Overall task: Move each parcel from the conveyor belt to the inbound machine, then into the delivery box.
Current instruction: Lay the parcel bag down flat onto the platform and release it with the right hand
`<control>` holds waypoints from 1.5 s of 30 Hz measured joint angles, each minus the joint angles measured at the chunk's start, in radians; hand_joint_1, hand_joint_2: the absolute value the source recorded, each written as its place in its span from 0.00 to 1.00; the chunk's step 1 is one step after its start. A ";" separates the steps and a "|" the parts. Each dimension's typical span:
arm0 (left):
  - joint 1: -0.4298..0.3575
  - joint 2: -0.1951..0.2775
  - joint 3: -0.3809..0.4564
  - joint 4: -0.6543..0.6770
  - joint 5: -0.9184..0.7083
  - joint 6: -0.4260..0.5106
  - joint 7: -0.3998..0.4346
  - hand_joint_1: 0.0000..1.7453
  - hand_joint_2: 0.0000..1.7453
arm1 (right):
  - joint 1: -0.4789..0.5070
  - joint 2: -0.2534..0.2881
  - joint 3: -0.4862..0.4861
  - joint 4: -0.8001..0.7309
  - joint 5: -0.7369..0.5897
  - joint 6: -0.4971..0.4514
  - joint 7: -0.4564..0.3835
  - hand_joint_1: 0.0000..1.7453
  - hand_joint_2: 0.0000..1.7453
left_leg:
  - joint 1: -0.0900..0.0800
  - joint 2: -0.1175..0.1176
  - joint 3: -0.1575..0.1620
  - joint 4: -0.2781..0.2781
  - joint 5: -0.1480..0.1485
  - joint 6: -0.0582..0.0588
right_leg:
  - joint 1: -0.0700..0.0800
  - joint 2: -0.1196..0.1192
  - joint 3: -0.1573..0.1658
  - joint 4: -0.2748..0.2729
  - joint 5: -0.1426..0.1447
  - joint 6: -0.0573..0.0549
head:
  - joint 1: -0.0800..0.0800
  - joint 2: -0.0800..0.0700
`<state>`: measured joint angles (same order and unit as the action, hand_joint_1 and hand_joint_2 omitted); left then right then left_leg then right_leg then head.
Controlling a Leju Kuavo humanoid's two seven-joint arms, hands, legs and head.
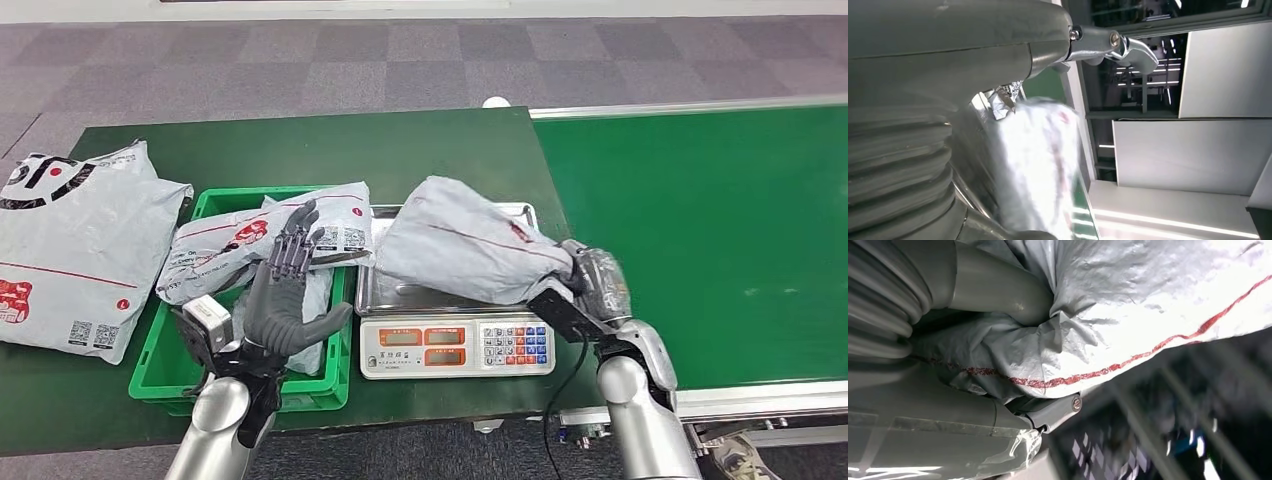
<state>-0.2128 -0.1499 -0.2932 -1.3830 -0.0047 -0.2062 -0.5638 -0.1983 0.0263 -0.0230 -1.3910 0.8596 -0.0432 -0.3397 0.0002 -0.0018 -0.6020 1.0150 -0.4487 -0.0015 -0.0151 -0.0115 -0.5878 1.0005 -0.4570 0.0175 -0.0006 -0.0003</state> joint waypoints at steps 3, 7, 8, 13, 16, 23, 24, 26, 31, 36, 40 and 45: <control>0.011 0.000 0.001 -0.012 -0.013 0.002 -0.012 0.00 1.00 | -0.010 -0.011 0.032 0.046 -0.013 0.035 0.006 1.00 1.00 | 0.000 0.000 0.000 0.000 0.000 0.000 | 0.000 0.000 0.000 0.000 0.000 0.000 | 0.000 0.000; 0.030 0.000 0.002 -0.031 -0.024 0.009 -0.020 0.00 1.00 | -0.039 -0.028 0.068 0.105 -0.052 0.082 -0.014 1.00 1.00 | 0.000 0.000 0.000 0.000 0.000 0.000 | 0.000 0.000 0.000 0.000 0.000 0.000 | 0.000 0.000; 0.034 0.000 0.003 -0.036 -0.026 0.009 -0.020 0.00 1.00 | -0.046 -0.032 0.077 0.117 -0.066 0.099 -0.022 1.00 1.00 | 0.000 0.000 0.000 0.000 0.000 0.000 | 0.000 0.000 0.000 0.000 0.000 0.000 | 0.000 0.000; 0.045 0.000 0.006 -0.050 -0.045 0.013 -0.014 0.00 1.00 | -0.076 -0.048 0.119 0.165 -0.126 0.180 -0.045 1.00 1.00 | 0.000 0.000 0.000 0.000 0.000 0.000 | 0.000 0.000 0.000 0.000 0.000 0.000 | 0.000 0.000; 0.048 0.000 0.006 -0.054 -0.049 0.014 -0.011 0.00 1.00 | -0.085 -0.053 0.131 0.182 -0.132 0.190 -0.047 1.00 1.00 | 0.000 0.000 0.000 0.000 0.000 0.000 | 0.000 0.000 0.000 0.000 0.000 0.000 | 0.000 0.000; 0.052 0.000 0.006 -0.056 -0.049 0.014 -0.011 0.00 1.00 | -0.093 -0.059 0.145 0.201 -0.137 0.191 -0.048 1.00 1.00 | 0.000 0.000 0.000 0.000 0.000 0.000 | 0.000 0.000 0.000 0.000 0.000 0.000 | 0.000 0.000; 0.052 0.000 0.006 -0.056 -0.049 0.014 -0.011 0.00 1.00 | -0.094 -0.060 0.146 0.203 -0.137 0.191 -0.048 1.00 1.00 | 0.000 0.000 0.000 0.000 0.000 0.000 | 0.000 0.000 0.000 0.000 0.000 0.000 | 0.000 0.000; 0.052 0.000 0.006 -0.056 -0.049 0.014 -0.011 0.00 1.00 | -0.096 -0.060 0.147 0.206 -0.137 0.191 -0.048 1.00 1.00 | 0.000 0.000 0.000 0.000 0.000 0.000 | 0.000 0.000 0.000 0.000 0.000 0.000 | 0.000 0.000; 0.053 0.000 0.006 -0.056 -0.049 0.014 -0.011 0.00 1.00 | -0.097 -0.061 0.148 0.209 -0.138 0.191 -0.048 1.00 1.00 | 0.000 0.000 0.000 0.000 0.000 0.000 | 0.000 0.000 0.000 0.000 0.000 0.000 | 0.000 0.000; 0.053 0.000 0.006 -0.058 -0.063 0.020 -0.009 0.00 1.00 | -0.097 -0.061 0.148 0.209 -0.160 0.199 -0.062 0.00 1.00 | 0.000 0.000 0.000 0.000 0.000 0.000 | 0.000 0.000 0.000 0.000 0.000 0.000 | 0.000 0.000; 0.053 0.000 0.006 -0.058 -0.134 0.057 -0.004 0.00 1.00 | -0.096 -0.061 0.148 0.203 -0.228 0.197 -0.110 0.00 1.00 | 0.000 0.000 0.000 0.000 0.000 0.000 | 0.000 0.000 -0.001 0.000 0.000 0.000 | 0.000 0.000; 0.042 -0.004 -0.009 -0.048 -0.244 0.117 0.022 0.00 1.00 | -0.077 -0.061 0.145 0.118 -0.343 0.135 -0.198 0.00 1.00 | 0.000 0.000 0.000 0.000 0.000 0.000 | 0.000 0.000 -0.001 0.000 0.000 0.000 | 0.000 0.000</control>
<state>-0.1706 -0.1544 -0.3023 -1.4312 -0.2484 -0.0890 -0.5421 -0.2756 -0.0342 0.1225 -1.2731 0.5165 0.0922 -0.5379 0.0001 -0.0018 -0.6020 1.0152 -0.4488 -0.0016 -0.0152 -0.0114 -0.5893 1.0003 -0.4572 0.0175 -0.0006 -0.0002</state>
